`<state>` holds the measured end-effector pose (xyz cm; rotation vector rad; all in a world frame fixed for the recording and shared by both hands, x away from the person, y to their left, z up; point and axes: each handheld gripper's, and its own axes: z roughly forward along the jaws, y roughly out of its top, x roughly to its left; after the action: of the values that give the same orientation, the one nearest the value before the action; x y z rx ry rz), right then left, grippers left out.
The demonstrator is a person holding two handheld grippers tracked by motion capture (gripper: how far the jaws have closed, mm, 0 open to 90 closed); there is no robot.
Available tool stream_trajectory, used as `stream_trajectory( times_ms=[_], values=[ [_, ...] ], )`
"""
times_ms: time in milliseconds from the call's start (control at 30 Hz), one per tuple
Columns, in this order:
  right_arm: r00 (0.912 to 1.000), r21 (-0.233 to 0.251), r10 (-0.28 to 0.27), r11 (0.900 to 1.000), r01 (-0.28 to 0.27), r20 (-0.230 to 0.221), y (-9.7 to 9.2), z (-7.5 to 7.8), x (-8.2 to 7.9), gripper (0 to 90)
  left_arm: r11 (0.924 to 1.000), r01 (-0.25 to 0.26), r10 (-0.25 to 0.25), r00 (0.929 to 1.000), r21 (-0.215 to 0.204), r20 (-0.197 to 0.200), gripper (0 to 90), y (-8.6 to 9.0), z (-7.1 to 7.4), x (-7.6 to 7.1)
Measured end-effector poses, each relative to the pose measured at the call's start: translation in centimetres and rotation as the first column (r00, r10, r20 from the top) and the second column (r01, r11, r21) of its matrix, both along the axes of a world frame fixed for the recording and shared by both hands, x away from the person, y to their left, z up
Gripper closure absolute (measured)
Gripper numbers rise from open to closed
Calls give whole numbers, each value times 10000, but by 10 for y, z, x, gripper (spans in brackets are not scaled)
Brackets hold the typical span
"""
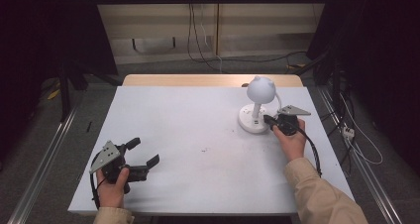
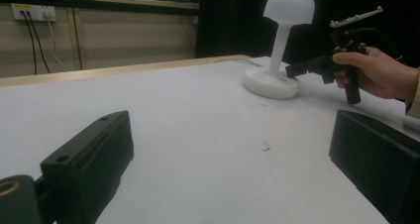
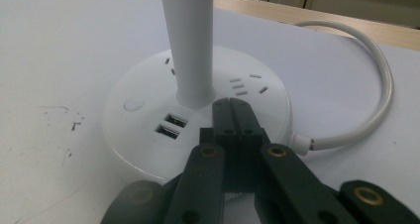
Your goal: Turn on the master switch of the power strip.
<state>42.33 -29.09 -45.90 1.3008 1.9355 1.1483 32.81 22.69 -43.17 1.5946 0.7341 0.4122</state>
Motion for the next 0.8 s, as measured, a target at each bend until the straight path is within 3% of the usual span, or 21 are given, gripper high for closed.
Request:
stream_trajectory(
  times_ms=[800],
  values=[
    [10000,-337,-46,9994,43,-85,3,1,0,900,10000,-10,10,10000,-56,15,31,1,0,-1]
  ],
)
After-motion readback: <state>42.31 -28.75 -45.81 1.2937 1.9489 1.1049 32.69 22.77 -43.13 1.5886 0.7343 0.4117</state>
